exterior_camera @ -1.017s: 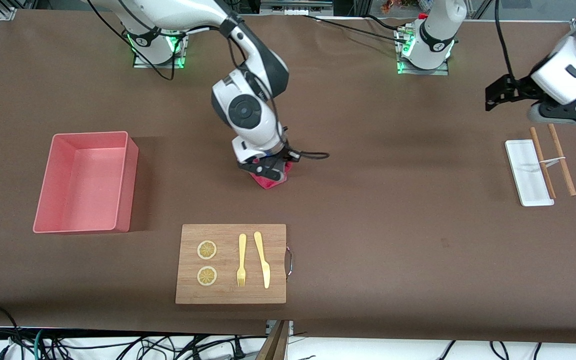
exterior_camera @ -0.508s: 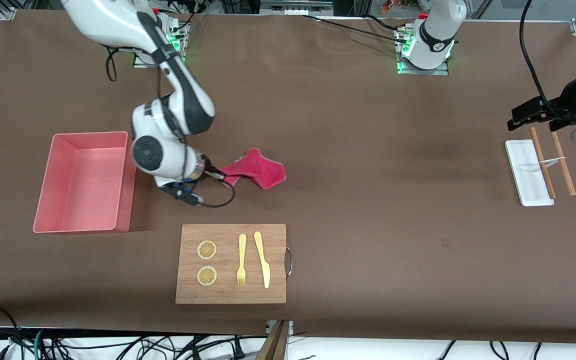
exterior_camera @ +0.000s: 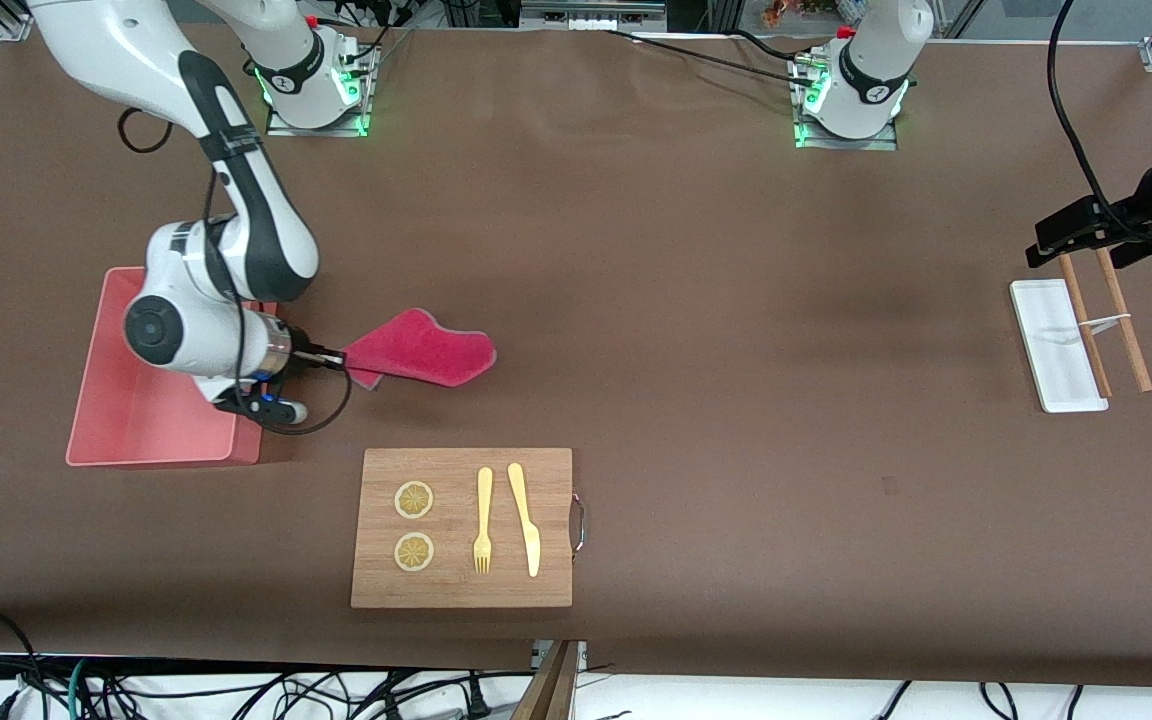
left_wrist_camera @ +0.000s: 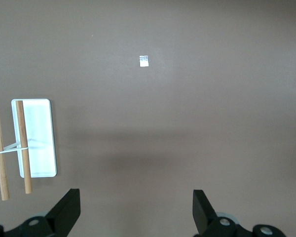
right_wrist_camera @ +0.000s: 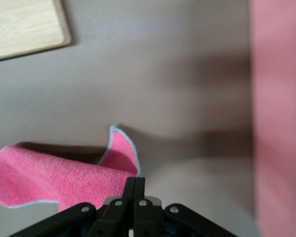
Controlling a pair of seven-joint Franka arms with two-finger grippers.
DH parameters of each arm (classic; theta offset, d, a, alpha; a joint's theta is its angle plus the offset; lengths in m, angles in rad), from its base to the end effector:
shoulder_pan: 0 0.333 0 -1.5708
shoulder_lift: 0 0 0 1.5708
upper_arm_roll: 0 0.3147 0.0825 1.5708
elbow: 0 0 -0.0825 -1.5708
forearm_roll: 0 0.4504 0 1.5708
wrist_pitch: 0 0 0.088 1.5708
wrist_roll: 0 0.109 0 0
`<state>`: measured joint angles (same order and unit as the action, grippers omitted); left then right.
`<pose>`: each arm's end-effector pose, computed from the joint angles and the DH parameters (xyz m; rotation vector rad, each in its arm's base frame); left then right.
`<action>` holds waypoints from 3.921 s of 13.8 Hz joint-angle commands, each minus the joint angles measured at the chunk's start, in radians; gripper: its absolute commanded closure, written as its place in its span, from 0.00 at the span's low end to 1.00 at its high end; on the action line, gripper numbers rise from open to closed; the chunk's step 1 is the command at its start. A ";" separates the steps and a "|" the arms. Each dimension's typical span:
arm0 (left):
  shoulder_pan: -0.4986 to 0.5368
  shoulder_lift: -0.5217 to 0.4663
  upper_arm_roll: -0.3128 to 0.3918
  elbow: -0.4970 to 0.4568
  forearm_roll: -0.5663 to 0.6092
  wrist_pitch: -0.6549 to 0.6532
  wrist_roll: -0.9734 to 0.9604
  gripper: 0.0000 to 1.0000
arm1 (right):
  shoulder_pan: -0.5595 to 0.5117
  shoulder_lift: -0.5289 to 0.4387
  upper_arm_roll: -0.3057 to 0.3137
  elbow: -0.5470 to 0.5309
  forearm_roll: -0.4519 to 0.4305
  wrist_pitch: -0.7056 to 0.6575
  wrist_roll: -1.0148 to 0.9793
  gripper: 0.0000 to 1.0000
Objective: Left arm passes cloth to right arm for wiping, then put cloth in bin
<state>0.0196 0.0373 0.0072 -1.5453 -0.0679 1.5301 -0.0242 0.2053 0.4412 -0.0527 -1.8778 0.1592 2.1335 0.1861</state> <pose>0.6277 0.0091 0.6084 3.0719 0.0768 -0.0805 0.6531 0.1084 0.2137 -3.0493 0.1955 0.3043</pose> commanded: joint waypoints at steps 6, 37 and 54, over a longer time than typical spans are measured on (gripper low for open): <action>0.019 -0.062 -0.021 -0.048 -0.004 -0.010 0.026 0.00 | -0.072 -0.220 0.010 -0.029 -0.165 -0.180 -0.088 1.00; 0.017 -0.043 -0.021 -0.035 0.008 -0.005 0.018 0.00 | -0.222 -0.392 0.002 0.026 -0.237 -0.289 -0.286 0.00; 0.010 -0.046 -0.042 -0.044 0.088 -0.010 0.009 0.00 | -0.199 -0.544 0.074 0.098 -0.089 -0.529 -0.206 0.00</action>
<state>0.0261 -0.0011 -0.0082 -1.5752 -0.0321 1.5152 -0.0200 -0.0015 -0.0933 0.0218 -1.8150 0.0471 1.6525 -0.0297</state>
